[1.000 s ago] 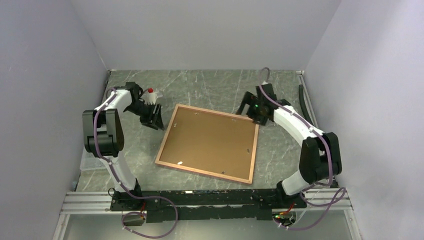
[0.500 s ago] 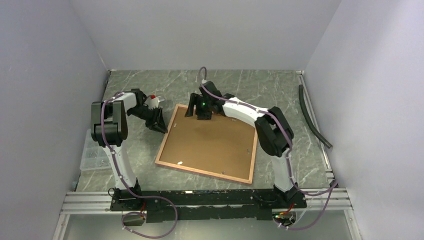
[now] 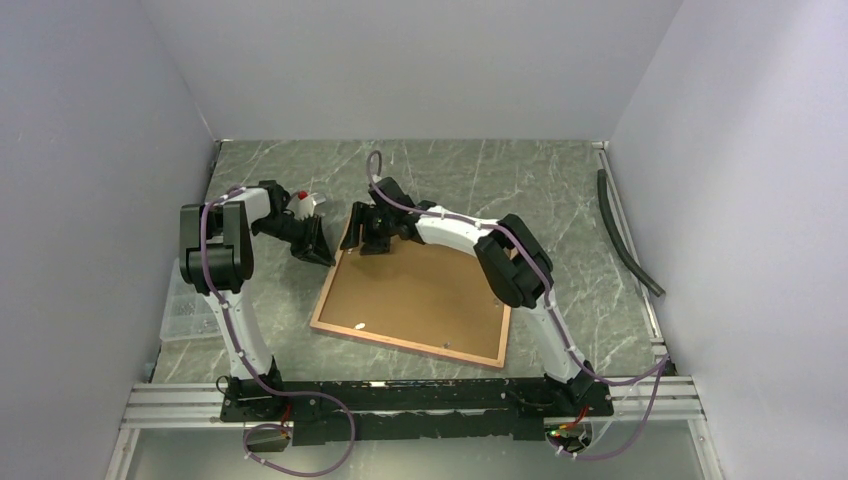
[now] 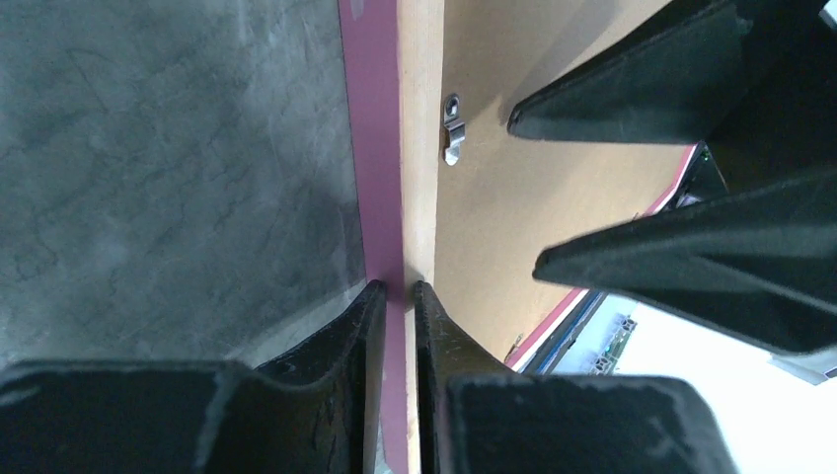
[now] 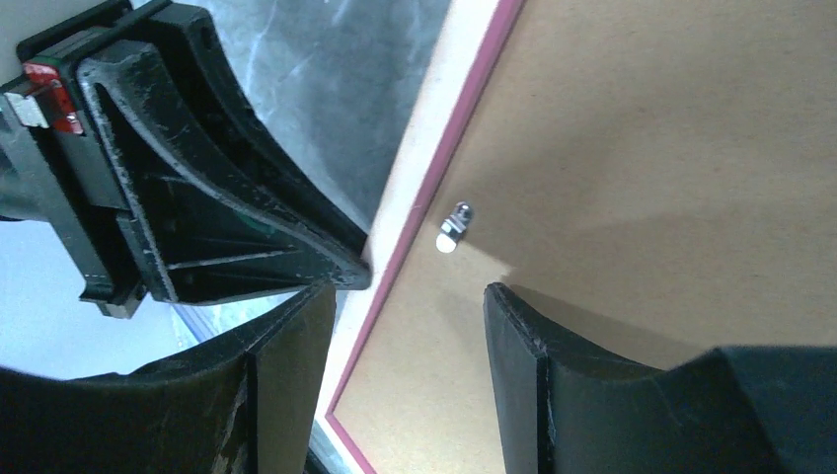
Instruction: Put the photo into the frame
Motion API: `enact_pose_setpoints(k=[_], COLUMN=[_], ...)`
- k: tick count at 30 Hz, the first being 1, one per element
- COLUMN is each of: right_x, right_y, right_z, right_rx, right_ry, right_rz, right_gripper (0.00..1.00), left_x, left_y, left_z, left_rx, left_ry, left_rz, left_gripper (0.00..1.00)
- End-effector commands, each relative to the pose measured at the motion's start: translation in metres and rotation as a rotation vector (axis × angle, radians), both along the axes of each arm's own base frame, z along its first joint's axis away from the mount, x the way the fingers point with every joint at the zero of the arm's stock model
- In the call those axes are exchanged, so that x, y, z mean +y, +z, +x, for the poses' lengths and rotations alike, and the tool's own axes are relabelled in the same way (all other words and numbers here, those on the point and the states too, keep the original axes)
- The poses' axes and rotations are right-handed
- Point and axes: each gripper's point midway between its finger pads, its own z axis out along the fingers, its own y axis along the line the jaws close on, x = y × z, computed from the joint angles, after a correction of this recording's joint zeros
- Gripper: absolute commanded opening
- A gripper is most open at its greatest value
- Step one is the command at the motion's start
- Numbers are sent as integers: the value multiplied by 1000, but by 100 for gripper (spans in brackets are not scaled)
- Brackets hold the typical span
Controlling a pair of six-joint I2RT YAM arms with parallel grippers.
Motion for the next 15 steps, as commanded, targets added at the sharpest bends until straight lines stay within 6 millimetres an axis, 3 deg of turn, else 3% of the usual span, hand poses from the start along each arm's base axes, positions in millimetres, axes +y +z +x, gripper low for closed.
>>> enact_pose_setpoints(k=[1,8,15], right_x=[19,22,29], right_y=[14,-3,-5], right_z=[3,4,11], right_rx=[-9,23,19], right_ry=[-8,-51,-62], right_rz=[69,65,79], right_gripper=[60,60,60], left_x=[3,4,5], left_y=[-13,-8,-6], left_z=[1,1,-2], left_rx=[-30,-53,-59], left_ry=[-23,-28,-32], left_rz=[59,68,76], left_gripper=[17,15,13])
